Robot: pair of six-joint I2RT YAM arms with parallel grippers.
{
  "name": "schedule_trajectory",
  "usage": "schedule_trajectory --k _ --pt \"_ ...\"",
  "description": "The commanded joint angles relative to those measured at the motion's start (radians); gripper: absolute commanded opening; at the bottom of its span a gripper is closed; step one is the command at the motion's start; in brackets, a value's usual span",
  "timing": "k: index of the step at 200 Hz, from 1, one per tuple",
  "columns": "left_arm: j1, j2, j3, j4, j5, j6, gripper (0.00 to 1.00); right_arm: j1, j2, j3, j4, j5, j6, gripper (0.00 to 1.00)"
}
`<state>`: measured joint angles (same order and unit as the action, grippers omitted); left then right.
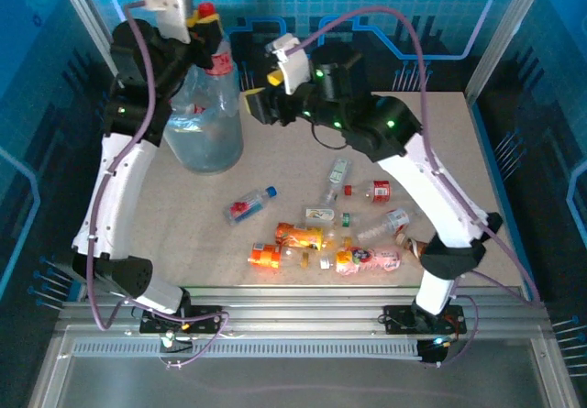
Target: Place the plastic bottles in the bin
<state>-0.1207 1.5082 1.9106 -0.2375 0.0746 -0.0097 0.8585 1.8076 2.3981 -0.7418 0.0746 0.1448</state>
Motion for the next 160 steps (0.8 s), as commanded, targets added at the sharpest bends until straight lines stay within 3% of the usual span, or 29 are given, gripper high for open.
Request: schedule_trajectory --k 1,47,93,160 --pt "0.097 -0.003 0.018 0.040 -0.013 -0.142 0.00 0.033 0.108 0.135 0.036 -0.032 -0.035 0.61" --pt "0.255 0.019 -0.028 0.087 0.004 -0.221 0.00 0.048 0.302 0.299 0.066 -0.079 -0.030 0.60" --pt "0.355 0.060 -0.065 0.117 0.042 -0.236 0.00 0.031 0.360 0.306 0.072 -0.079 -0.026 0.60" --pt "0.367 0.180 -0.067 0.095 0.118 -0.112 0.00 -0.006 0.406 0.304 0.079 -0.111 0.002 0.60"
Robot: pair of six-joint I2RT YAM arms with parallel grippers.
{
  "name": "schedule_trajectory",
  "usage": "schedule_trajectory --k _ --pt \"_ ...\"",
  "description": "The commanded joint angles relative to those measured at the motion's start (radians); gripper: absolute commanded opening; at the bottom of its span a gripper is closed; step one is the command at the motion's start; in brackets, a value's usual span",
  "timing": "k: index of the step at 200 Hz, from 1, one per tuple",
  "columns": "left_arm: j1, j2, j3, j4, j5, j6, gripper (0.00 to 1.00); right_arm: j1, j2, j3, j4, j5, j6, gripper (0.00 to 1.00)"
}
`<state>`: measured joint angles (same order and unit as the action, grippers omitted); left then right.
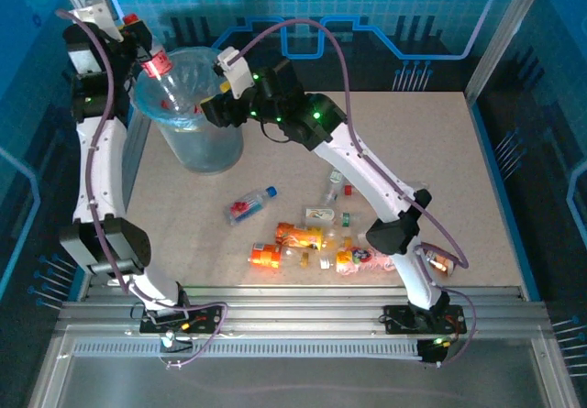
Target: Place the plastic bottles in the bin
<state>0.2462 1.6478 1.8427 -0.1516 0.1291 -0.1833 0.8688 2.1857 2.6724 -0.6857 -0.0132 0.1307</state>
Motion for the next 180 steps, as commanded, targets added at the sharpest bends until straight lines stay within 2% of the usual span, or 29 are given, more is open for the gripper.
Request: schedule_trajectory --k 1,28,58,103,124,180 --pt "-0.001 0.042 0.001 0.008 0.065 0.063 0.00 -0.017 0.028 0.030 0.023 -0.023 0.017 0.60" --pt "-0.032 0.073 -0.015 -0.004 0.146 0.114 0.00 -0.021 0.046 0.029 0.021 -0.027 0.021 0.60" --pt "-0.096 0.074 -0.078 -0.006 0.172 0.270 0.00 -0.027 0.057 0.029 0.018 -0.037 0.032 0.60" --pt "-0.099 0.110 -0.121 0.003 0.209 0.293 0.00 -0.030 0.054 0.009 -0.002 -0.039 0.030 0.61" --pt "-0.101 0.124 -0.139 -0.003 0.289 0.323 0.00 -0.035 0.051 -0.003 -0.005 -0.034 0.030 0.61" --pt "-0.107 0.141 -0.225 0.049 0.300 0.404 0.00 -0.041 0.058 -0.005 -0.005 -0.048 0.041 0.61"
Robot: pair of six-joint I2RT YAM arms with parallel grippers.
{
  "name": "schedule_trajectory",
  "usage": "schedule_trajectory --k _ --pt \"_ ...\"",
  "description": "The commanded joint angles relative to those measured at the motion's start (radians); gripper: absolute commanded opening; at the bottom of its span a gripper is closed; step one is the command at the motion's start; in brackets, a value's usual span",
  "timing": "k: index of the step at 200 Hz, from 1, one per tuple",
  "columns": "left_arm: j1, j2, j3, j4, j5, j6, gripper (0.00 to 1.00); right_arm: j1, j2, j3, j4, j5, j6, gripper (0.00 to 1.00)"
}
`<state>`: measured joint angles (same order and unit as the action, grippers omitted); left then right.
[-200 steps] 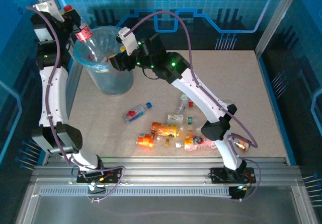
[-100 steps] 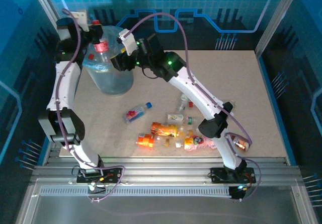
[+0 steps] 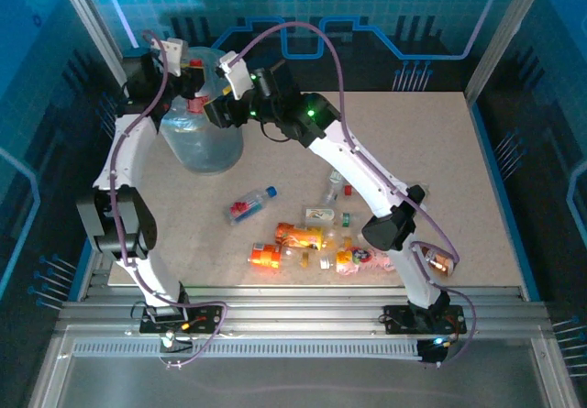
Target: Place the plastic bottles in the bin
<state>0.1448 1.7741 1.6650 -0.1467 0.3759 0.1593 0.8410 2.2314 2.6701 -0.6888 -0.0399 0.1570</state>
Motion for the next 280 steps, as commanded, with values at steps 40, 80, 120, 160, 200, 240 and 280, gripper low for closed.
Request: schedule_trajectory --k 40,80,120,160,200,240,280 --pt "0.001 0.014 -0.141 0.163 0.069 0.078 0.00 -0.014 0.016 -0.005 -0.014 -0.023 0.021 0.61" --pt "0.011 0.033 -0.174 0.200 0.077 0.061 0.09 -0.015 0.013 -0.005 -0.015 -0.021 0.021 0.61" --pt "0.033 -0.004 -0.174 0.252 0.137 -0.030 0.59 -0.015 0.008 -0.003 -0.017 -0.020 0.022 0.62" --pt "0.033 -0.045 -0.147 0.244 0.179 -0.076 0.57 -0.015 0.005 -0.005 -0.020 -0.026 0.035 0.62" --pt "0.033 0.020 -0.063 0.104 0.112 -0.053 0.43 -0.011 0.004 -0.005 -0.027 -0.033 0.039 0.62" --pt "0.033 0.095 0.053 -0.067 0.075 -0.059 0.41 -0.011 -0.004 -0.009 -0.041 -0.016 0.032 0.62" --pt "0.020 0.095 0.053 -0.133 0.047 -0.029 0.34 -0.011 -0.008 -0.015 -0.053 -0.017 0.036 0.62"
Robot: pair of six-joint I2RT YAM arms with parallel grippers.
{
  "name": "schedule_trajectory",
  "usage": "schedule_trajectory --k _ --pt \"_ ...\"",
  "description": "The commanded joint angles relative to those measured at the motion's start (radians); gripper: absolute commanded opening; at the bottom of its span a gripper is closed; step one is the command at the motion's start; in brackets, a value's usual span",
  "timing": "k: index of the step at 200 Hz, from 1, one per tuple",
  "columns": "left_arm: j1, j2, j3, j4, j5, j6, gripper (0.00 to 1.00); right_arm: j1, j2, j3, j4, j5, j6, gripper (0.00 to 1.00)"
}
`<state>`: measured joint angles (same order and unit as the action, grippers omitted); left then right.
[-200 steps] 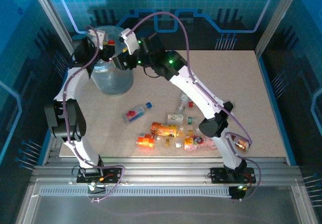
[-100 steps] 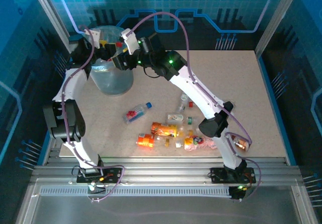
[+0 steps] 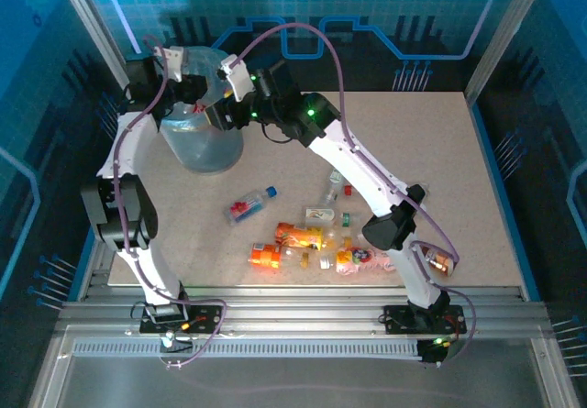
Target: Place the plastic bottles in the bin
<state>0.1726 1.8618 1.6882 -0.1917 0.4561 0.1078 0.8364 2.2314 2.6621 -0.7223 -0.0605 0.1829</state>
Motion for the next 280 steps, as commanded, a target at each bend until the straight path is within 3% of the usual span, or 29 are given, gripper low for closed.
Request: schedule_trajectory --k 1,23,63,88,127,176,199,227,280 --pt "-0.009 0.007 0.028 -0.089 -0.035 0.023 0.34 -0.006 -0.008 -0.007 -0.020 0.003 0.010 0.62" --pt "-0.010 -0.044 0.027 -0.079 -0.065 -0.009 0.34 -0.007 -0.025 -0.004 -0.041 0.002 0.013 0.62" --pt "-0.023 -0.182 0.127 -0.097 -0.187 -0.062 0.46 -0.023 -0.102 0.004 -0.161 0.043 0.024 0.65" --pt "-0.096 -0.303 0.126 -0.128 -0.301 0.004 0.47 -0.055 -0.204 -0.079 -0.263 0.078 0.059 0.65" --pt "-0.352 -0.472 -0.009 -0.142 -0.445 0.152 0.50 -0.140 -0.449 -0.452 -0.343 0.108 0.125 0.65" --pt "-0.635 -0.505 -0.137 -0.201 -0.490 0.128 0.53 -0.340 -0.858 -1.079 -0.250 0.126 0.258 0.67" --pt "-0.768 -0.472 -0.183 -0.213 -0.521 0.165 0.56 -0.488 -1.007 -1.275 -0.249 0.083 0.262 0.67" --pt "-0.860 -0.383 -0.174 -0.243 -0.501 0.110 0.56 -0.618 -1.106 -1.405 -0.256 0.020 0.219 0.67" --pt "-0.888 -0.062 0.034 -0.374 -0.427 -0.107 0.59 -0.664 -1.131 -1.491 -0.209 -0.084 0.197 0.66"
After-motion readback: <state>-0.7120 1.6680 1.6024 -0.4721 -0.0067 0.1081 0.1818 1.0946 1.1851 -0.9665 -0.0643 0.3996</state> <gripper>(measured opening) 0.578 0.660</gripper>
